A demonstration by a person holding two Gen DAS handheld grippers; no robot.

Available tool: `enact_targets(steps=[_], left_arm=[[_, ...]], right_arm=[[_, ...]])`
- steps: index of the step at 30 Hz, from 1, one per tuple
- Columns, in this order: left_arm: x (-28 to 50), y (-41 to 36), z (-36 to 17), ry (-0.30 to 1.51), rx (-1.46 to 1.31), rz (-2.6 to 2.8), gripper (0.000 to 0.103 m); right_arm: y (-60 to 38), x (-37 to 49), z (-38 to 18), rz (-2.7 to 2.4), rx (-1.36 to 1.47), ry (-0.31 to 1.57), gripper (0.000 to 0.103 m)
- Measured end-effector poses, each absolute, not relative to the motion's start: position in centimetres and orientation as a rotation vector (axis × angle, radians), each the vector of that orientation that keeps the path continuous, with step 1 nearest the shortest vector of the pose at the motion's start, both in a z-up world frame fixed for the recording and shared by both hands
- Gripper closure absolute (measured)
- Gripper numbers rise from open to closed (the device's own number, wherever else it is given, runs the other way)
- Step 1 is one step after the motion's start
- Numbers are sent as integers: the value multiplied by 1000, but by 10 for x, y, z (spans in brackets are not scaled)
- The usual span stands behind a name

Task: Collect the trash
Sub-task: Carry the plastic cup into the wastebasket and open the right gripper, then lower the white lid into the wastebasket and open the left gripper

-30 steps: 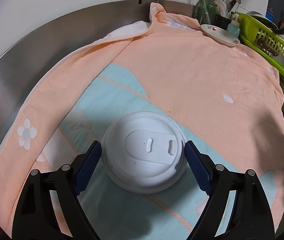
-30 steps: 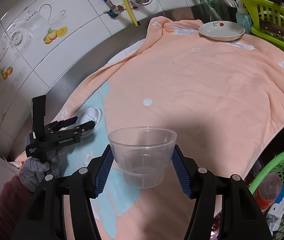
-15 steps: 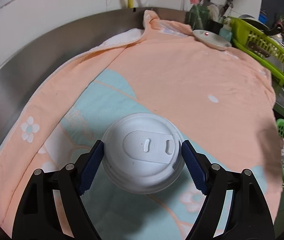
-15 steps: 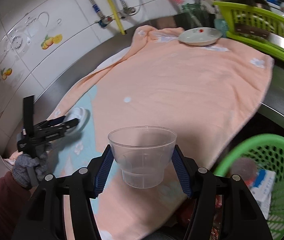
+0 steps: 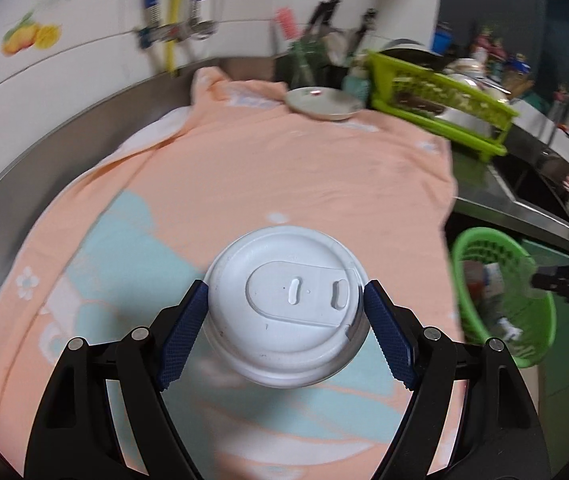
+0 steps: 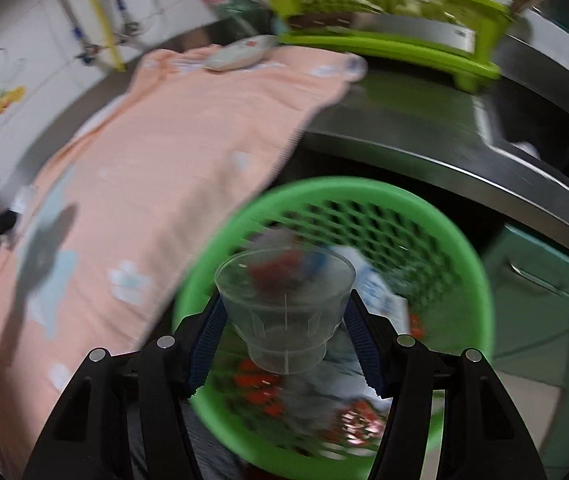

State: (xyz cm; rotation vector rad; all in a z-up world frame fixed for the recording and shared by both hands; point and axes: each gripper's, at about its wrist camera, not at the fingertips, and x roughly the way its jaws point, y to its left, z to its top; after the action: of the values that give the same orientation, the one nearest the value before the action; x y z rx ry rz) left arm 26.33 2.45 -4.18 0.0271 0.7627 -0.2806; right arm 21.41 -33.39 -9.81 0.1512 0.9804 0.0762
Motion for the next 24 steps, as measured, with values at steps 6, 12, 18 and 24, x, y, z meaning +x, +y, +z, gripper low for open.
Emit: enact_targets(steps=[6, 12, 18, 24], left_arm=[[246, -36, -34, 744, 42, -393, 25], [234, -97, -38, 765, 65, -500, 25], [227, -152, -50, 801, 99, -589, 25], [219, -204, -67, 844, 150, -659, 25]], right_arm=[[-374, 202, -120, 17, 188, 1027, 45], [-392, 192, -130, 13, 235, 1026, 41], [-403, 182, -124, 18, 278, 997, 40], [-410, 164, -110, 43, 286, 941, 33]])
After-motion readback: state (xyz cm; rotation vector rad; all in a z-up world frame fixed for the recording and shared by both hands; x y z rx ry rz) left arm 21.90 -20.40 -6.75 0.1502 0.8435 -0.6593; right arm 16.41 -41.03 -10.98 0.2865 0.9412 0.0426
